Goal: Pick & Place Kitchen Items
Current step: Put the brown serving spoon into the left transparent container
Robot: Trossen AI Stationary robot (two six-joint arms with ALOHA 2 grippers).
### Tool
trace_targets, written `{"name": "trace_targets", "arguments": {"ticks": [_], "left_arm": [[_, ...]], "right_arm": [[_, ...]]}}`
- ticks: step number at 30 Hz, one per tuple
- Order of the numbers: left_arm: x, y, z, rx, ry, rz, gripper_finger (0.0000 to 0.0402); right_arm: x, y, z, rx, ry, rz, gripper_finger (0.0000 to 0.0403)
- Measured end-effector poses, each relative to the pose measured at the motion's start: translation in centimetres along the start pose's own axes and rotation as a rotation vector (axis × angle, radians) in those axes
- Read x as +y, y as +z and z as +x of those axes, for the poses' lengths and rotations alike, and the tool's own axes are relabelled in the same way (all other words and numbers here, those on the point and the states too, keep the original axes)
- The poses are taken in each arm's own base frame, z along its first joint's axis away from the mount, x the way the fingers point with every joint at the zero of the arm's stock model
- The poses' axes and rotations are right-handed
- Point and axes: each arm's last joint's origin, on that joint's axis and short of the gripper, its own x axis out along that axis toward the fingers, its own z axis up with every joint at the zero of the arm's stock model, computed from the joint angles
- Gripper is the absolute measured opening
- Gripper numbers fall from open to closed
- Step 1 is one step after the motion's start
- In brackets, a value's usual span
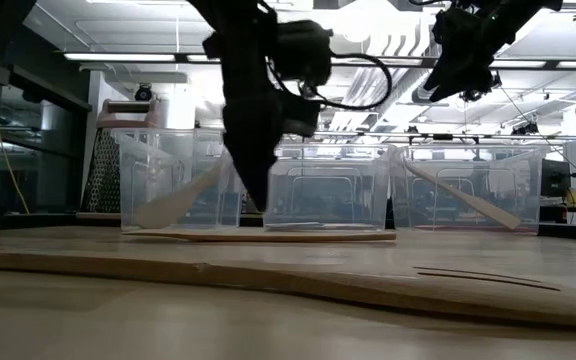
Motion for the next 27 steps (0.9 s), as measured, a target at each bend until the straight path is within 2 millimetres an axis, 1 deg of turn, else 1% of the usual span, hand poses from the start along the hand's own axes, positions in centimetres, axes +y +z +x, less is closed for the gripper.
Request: {"name": "trace_targets", "arguments": {"ticks": [1, 3, 6, 9, 11, 14, 16, 18, 20, 27], "left_arm": [[0.0, 0.1, 0.1, -0.008, 0.001, 0.0, 0.0267], [0.1, -0.3, 0.3, 0.033, 0.005, -0.004, 0.0267], [0.0, -0.1, 0.5, 0.016, 0.016, -0.008, 0.0267], [-0.2, -0.3, 0.8, 0.037, 0.023, -0.001, 0.0267], [-0.4, -0.2, 1.3, 0.036, 0.032, 0.005, 0.0267], [-0.6, -0.6, 2.1, 0.085, 0.043, 0.006, 0.0267], [-0.8, -0.4, 2.6, 0.07, 0.044, 0.005, 0.0267], [-0.7, -0.7, 2.9, 0.102, 0.051, 0.004, 0.0267], [-0.7, -0.4, 3.4, 0.087, 0.051, -0.004, 0.0267], [-0.6, -0.6, 3.7, 0.111, 0.057, -0.006, 0.0267]], "right_arm": [[0.0, 0.0, 0.0, 0.001, 0.0, 0.0, 0.02], [0.0, 0.0, 0.0, 0.002, 0.001, 0.0, 0.02], [0.0, -0.1, 0.0, 0.008, 0.001, 0.001, 0.02], [0.0, -0.1, 0.0, 0.009, 0.001, 0.001, 0.02], [0.0, -0.1, 0.0, 0.009, 0.0, 0.001, 0.02], [0.0, -0.1, 0.0, 0.009, 0.0, 0.001, 0.02], [0.0, -0.1, 0.0, 0.009, 0.001, 0.001, 0.02], [0.0, -0.1, 0.0, 0.01, 0.0, 0.001, 0.02], [0.0, -0.1, 0.0, 0.01, 0.0, 0.001, 0.02], [0.0, -0.1, 0.0, 0.013, 0.001, 0.002, 0.02]]}}
